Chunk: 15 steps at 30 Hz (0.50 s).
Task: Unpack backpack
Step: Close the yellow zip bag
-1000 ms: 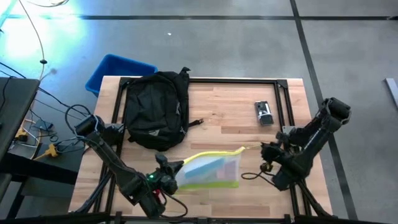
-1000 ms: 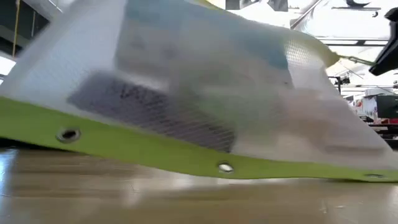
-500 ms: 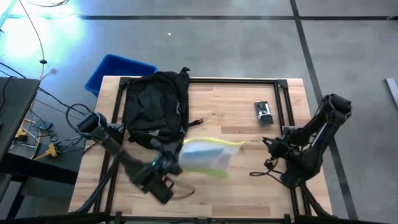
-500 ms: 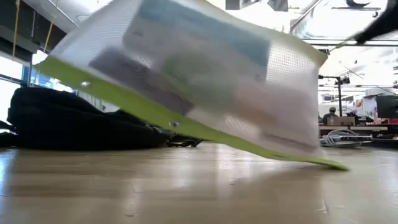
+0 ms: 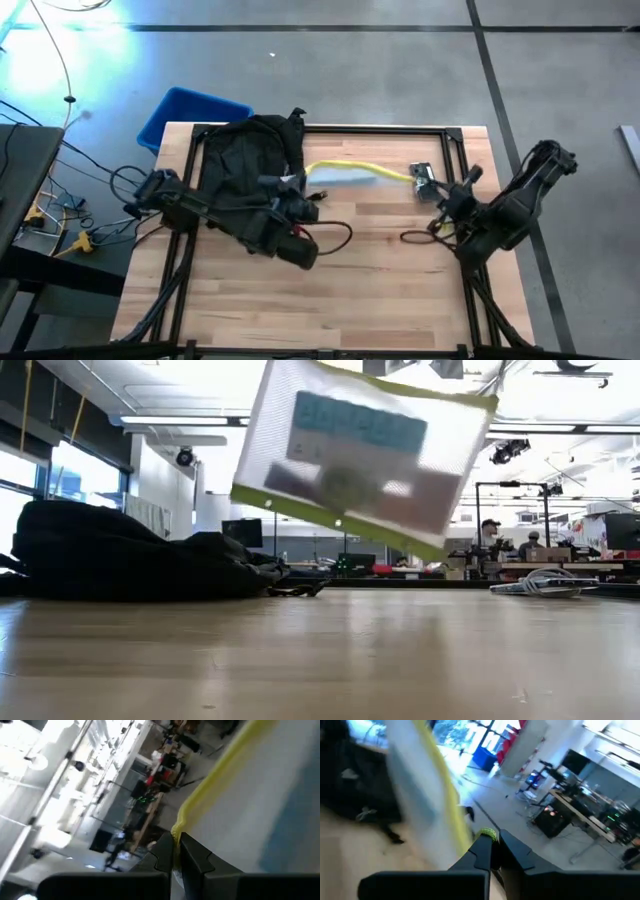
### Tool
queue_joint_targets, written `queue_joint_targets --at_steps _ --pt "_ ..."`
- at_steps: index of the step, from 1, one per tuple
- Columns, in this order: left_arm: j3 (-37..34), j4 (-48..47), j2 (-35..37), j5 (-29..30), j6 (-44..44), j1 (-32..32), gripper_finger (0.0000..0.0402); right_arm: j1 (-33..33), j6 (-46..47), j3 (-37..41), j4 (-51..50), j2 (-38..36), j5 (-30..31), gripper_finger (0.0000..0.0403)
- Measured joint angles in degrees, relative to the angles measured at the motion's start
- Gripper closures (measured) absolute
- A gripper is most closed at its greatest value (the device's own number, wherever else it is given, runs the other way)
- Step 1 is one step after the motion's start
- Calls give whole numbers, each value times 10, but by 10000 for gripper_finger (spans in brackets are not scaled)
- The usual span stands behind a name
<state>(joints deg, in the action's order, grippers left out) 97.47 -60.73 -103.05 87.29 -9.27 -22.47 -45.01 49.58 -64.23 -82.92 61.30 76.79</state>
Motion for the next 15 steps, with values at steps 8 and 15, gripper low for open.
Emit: queue_joint_targets --at_steps 8,15 --pt "-101 301 -31 -351 40 -78 401 -62 -81 121 233 56 -207 403" --pt "-196 518 -124 -423 37 -93 389 -90 14 257 444 133 -409 367"
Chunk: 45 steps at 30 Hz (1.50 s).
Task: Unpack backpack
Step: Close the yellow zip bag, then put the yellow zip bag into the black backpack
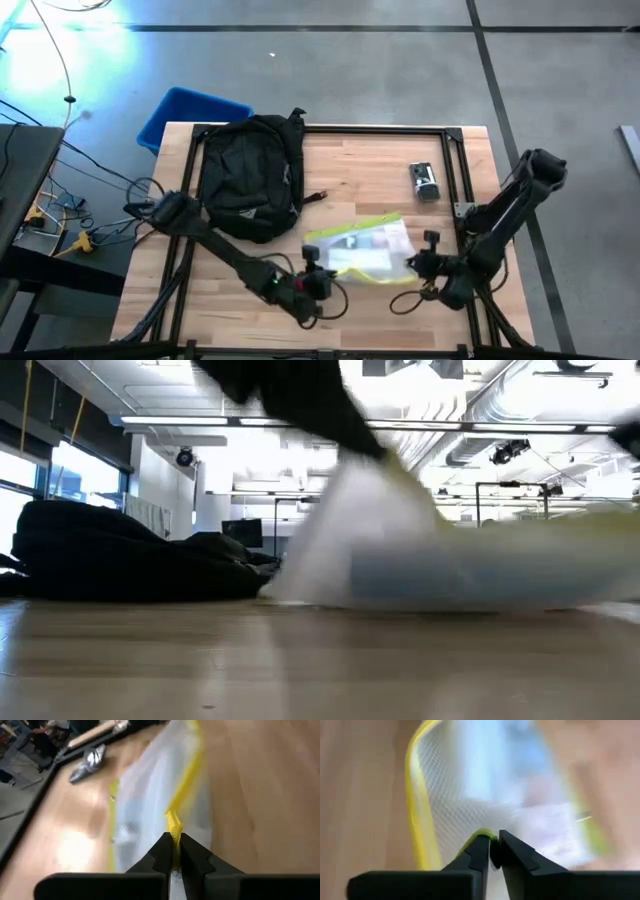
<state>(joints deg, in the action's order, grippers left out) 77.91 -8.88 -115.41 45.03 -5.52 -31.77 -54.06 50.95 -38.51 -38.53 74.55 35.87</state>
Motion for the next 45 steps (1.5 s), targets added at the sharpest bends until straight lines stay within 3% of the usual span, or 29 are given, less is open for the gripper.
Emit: queue_joint_targets --at_steps 3,7,13,17,21,24,28,37,42,45 --pt "5 -13 -17 -51 -17 28 364 5 7 20 28 21 -42 332" --pt "73 -93 -19 -129 -1 66 322 19 -16 12 -20 28 -68 277" --pt "240 -310 -18 -133 36 81 277 20 -23 -61 -97 27 -66 222" --pt "330 -475 -17 -143 -19 69 264 -11 -50 -95 -77 27 17 215" --pt "371 -703 -16 -180 -210 65 261 -49 -99 -89 3 27 124 214" --pt "351 -820 -16 -232 -296 78 261 -66 -126 -74 55 27 144 213" --pt "274 -809 8 -298 -274 111 261 -74 -137 -59 80 27 146 213" --pt "50 -809 67 -403 -178 266 261 -74 -130 -45 92 27 147 213" --pt "-1 -811 79 -474 -136 317 261 -73 -129 -45 90 27 147 213" --pt "-10 -811 81 -476 -122 327 261 -73 -134 -45 90 27 147 213"
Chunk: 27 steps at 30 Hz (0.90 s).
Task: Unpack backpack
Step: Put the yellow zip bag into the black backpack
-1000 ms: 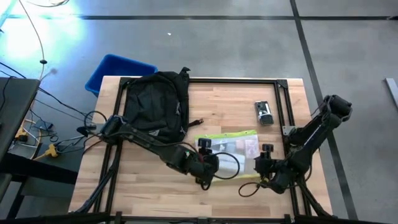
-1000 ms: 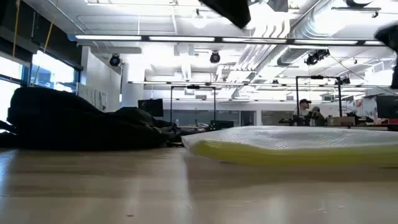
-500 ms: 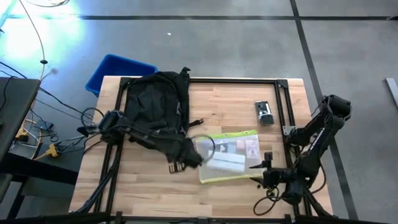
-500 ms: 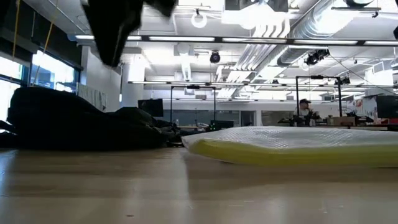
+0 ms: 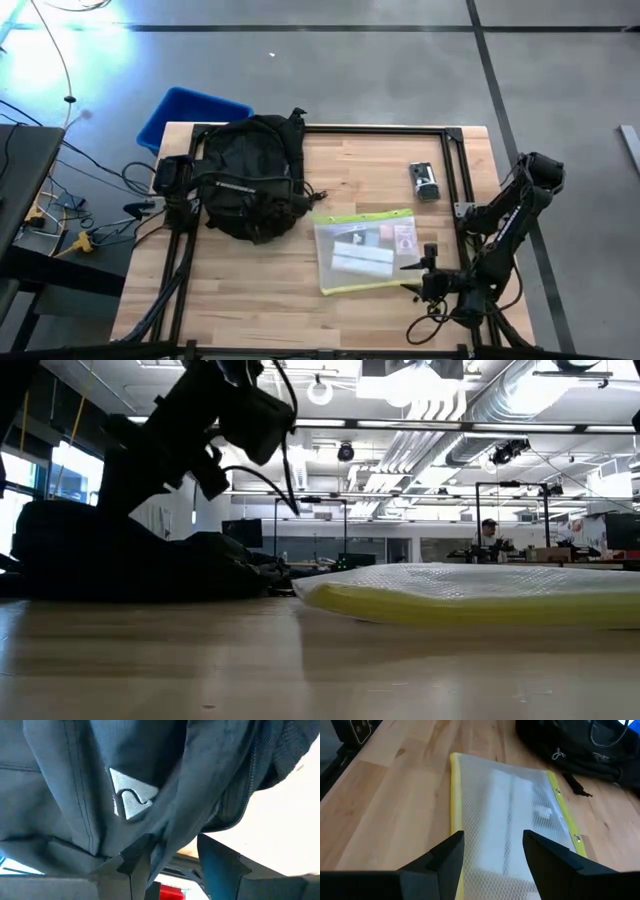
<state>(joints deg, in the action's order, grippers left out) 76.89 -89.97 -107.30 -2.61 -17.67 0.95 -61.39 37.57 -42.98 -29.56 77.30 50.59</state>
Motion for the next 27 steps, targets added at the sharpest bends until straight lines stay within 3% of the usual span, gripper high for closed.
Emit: queue_joint_targets --at_steps 7,17,19,23,27 --pt "-2 12 -1 60 -62 -5 261 0 10 0 -2 0 0 213" --pt "-74 81 -1 43 -14 1 264 0 14 0 -2 0 0 213" --pt "-80 81 -1 43 -10 -8 285 0 11 0 -2 0 0 213" --pt "-62 79 -1 45 -10 -24 381 0 11 0 -2 0 0 213" --pt "6 73 -2 62 -104 -35 394 2 44 0 -8 0 3 213"
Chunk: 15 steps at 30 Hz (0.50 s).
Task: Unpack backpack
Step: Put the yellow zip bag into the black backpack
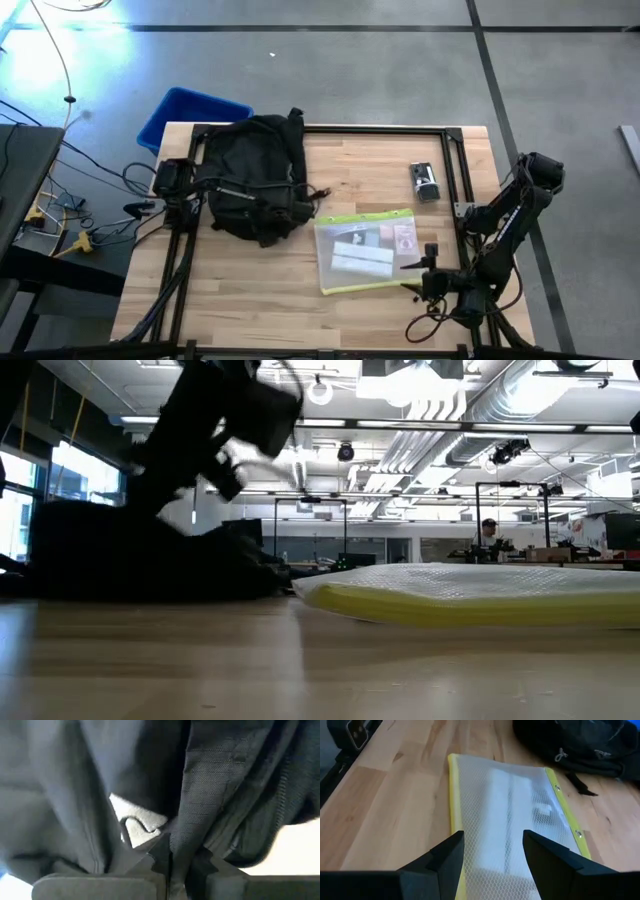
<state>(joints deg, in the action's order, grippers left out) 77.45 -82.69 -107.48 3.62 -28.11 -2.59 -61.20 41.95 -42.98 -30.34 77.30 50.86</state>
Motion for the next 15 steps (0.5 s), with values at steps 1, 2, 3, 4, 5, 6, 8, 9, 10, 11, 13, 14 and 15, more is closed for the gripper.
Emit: queue_joint_targets --at_steps 1,2,3,4,5,6,8,9,10,11,13,14,15 --pt "23 -2 0 2 -33 -3 397 2 15 0 -4 0 -1 213" --pt "46 -5 0 4 -65 -7 398 3 27 0 -8 0 -6 213" --pt "70 -7 3 6 -90 -11 398 5 30 0 -11 0 -14 213" --pt "94 -9 4 12 -110 -17 398 8 30 0 -14 0 -22 213" --pt "120 -12 6 21 -126 -23 399 10 28 0 -18 0 -31 213" --pt "144 -16 10 31 -141 -29 399 12 28 0 -22 0 -36 213" --pt "191 -16 18 60 -177 -39 400 14 37 0 -32 0 -39 213" --pt "211 -13 24 78 -200 -44 400 16 48 0 -38 0 -40 213" --pt "229 -7 30 95 -223 -48 400 19 56 0 -42 0 -41 213" --pt "245 -2 36 109 -242 -52 400 21 58 0 -44 0 -45 213" --pt "270 15 50 128 -267 -58 401 26 35 0 -47 0 -52 213" --pt "279 25 55 132 -274 -61 401 29 15 0 -43 0 -51 213" --pt "286 36 60 136 -278 -64 401 35 0 0 -37 0 -47 213"
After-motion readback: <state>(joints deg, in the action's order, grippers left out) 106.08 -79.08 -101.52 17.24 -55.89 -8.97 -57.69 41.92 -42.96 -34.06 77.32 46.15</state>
